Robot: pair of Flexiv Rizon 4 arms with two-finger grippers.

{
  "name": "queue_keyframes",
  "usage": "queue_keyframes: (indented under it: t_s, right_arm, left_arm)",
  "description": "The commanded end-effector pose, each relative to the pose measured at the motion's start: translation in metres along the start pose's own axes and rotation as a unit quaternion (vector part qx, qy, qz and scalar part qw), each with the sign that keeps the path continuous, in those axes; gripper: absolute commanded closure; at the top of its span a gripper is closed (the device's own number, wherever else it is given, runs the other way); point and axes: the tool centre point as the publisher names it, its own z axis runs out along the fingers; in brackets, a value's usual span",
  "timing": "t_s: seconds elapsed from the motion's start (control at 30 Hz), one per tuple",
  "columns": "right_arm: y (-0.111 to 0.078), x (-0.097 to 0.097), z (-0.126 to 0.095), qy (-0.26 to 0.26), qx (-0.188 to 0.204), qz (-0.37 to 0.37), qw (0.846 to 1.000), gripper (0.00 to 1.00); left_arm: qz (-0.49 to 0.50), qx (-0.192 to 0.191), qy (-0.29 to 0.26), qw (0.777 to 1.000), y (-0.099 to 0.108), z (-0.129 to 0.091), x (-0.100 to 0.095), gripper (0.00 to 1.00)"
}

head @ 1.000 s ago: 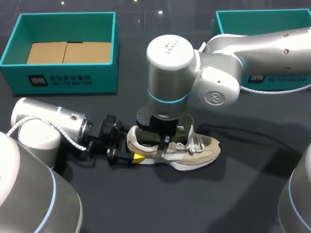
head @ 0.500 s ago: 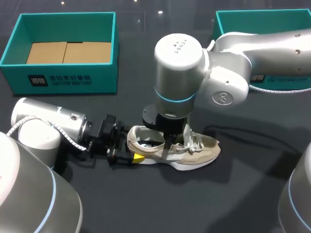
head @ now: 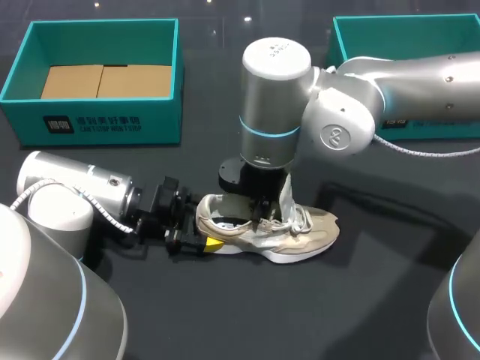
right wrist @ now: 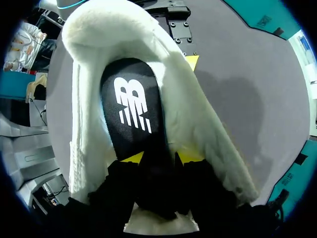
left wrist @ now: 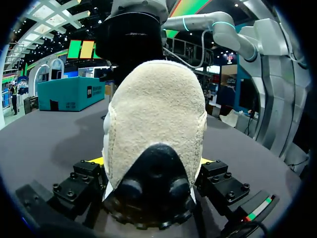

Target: Take the shoe out of the shoebox, open the shoe tongue, remove and reinsert the insole, then place the shoe into the shoebox

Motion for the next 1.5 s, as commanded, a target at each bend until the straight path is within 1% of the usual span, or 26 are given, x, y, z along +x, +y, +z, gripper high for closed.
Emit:
queue_keyframes:
  t_s: [0.03, 0.07, 0.13, 0.17, 0.33, 0.4, 0.6, 0.7, 0.87, 0.97, 1.03, 1.17, 1.27, 1.37, 1.5]
  right_arm:
    - [0.001, 0.013, 0.035, 0.014, -0.004, 0.007, 1.000, 0.81]
    - [0.000, 0.016, 0.036, 0.015, -0.005, 0.011, 1.000, 0.88]
    - [-0.002, 0.022, 0.037, 0.017, -0.006, 0.017, 1.000, 0.97]
    - [-0.003, 0.024, 0.037, 0.017, -0.007, 0.020, 1.000, 1.00]
    - [-0.006, 0.029, 0.039, 0.015, -0.017, 0.021, 1.000, 1.00]
    - [-0.008, 0.030, 0.035, 0.007, -0.034, 0.012, 0.999, 1.00]
    - [-0.025, 0.033, 0.012, -0.037, -0.078, -0.019, 0.996, 1.00]
    - [-0.033, 0.034, -0.001, -0.063, -0.104, -0.047, 0.991, 1.00]
    - [-0.041, 0.029, -0.020, -0.081, -0.127, -0.088, 0.985, 1.00]
    - [-0.040, 0.023, -0.029, -0.092, -0.151, -0.127, 0.976, 1.00]
    - [-0.038, 0.020, -0.032, -0.095, -0.160, -0.144, 0.972, 1.00]
    - [-0.032, 0.015, -0.037, -0.102, -0.185, -0.188, 0.959, 1.00]
    - [-0.032, 0.010, -0.038, -0.102, -0.202, -0.208, 0.952, 1.00]
    - [-0.029, 0.008, -0.042, -0.098, -0.200, -0.227, 0.948, 1.00]
    - [-0.013, 0.007, -0.051, -0.094, -0.193, -0.263, 0.941, 1.00]
  left_arm:
    - [0.001, 0.000, -0.001, 1.000, -0.001, 0.000, 0.001, 1.00]
    - [0.001, 0.000, -0.001, 1.000, -0.001, 0.000, 0.001, 1.00]
    - [0.001, 0.000, -0.001, 1.000, -0.001, 0.000, 0.001, 1.00]
    - [0.001, 0.000, -0.001, 1.000, -0.001, 0.000, 0.001, 1.00]
    - [0.001, 0.000, -0.001, 1.000, -0.001, 0.000, 0.001, 1.00]
    - [0.001, 0.000, -0.001, 1.000, -0.001, 0.000, 0.001, 1.00]
    - [0.001, 0.000, -0.001, 1.000, -0.001, 0.000, 0.001, 1.00]
    - [0.001, 0.000, -0.001, 1.000, -0.001, 0.000, 0.001, 1.00]
    - [0.001, 0.000, -0.001, 1.000, -0.001, 0.000, 0.001, 1.00]
    - [0.001, 0.000, -0.001, 1.000, -0.001, 0.000, 0.001, 1.00]
    - [0.001, 0.000, -0.001, 1.000, -0.001, 0.000, 0.001, 1.00]
    - [0.001, 0.000, -0.001, 1.000, -0.001, 0.000, 0.001, 1.00]
    - [0.001, 0.000, -0.001, 1.000, -0.001, 0.000, 0.001, 1.00]
    - [0.001, 0.000, -0.001, 1.000, -0.001, 0.000, 0.001, 1.00]
    - [0.001, 0.000, -0.001, 1.000, -0.001, 0.000, 0.001, 1.00]
